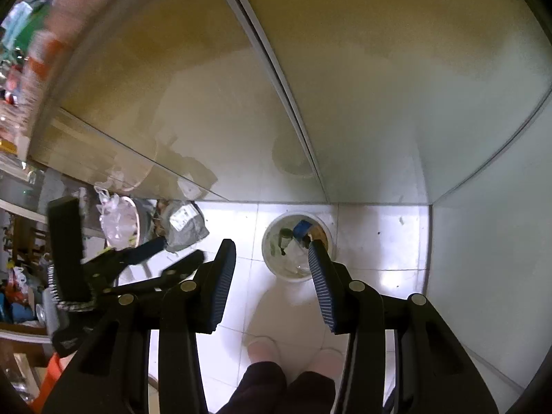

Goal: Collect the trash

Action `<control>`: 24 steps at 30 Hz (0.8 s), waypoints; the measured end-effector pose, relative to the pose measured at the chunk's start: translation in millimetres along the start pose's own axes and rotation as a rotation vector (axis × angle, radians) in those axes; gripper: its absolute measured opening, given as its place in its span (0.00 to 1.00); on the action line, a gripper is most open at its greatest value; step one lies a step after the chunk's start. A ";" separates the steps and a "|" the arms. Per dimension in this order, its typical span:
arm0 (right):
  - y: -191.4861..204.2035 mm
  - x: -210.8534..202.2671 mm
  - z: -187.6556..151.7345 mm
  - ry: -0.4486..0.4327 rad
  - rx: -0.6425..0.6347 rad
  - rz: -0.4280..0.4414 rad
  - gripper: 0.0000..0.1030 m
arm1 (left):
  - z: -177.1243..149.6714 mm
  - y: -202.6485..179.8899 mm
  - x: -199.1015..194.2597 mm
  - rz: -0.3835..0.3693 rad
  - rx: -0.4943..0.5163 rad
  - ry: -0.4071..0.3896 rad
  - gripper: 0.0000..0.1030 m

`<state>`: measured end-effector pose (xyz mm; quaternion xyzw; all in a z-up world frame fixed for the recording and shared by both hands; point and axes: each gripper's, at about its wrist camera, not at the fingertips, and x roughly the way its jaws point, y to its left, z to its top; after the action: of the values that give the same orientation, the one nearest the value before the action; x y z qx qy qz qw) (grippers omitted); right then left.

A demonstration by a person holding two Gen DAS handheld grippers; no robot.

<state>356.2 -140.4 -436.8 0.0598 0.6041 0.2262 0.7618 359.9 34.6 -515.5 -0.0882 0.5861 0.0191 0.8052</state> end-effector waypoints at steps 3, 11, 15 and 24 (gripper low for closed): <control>13.5 -52.3 5.8 -0.046 -0.021 -0.006 0.39 | 6.7 -7.8 -64.9 0.022 -0.002 -0.067 0.66; 55.3 -222.0 3.3 -0.272 -0.111 -0.002 0.39 | 9.3 -35.8 -288.1 0.025 -0.032 -0.368 0.66; 82.5 -309.2 -15.5 -0.435 -0.172 -0.001 0.39 | -5.1 -43.0 -377.0 0.009 -0.016 -0.512 0.66; 147.3 -420.3 -84.1 -0.707 -0.241 0.043 0.39 | -74.1 -58.3 -529.3 -0.007 0.094 -0.794 0.81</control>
<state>165.9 -199.8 -29.8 0.0568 0.2713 0.2769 0.9201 132.8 3.4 -29.2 -0.0388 0.2291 0.0221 0.9724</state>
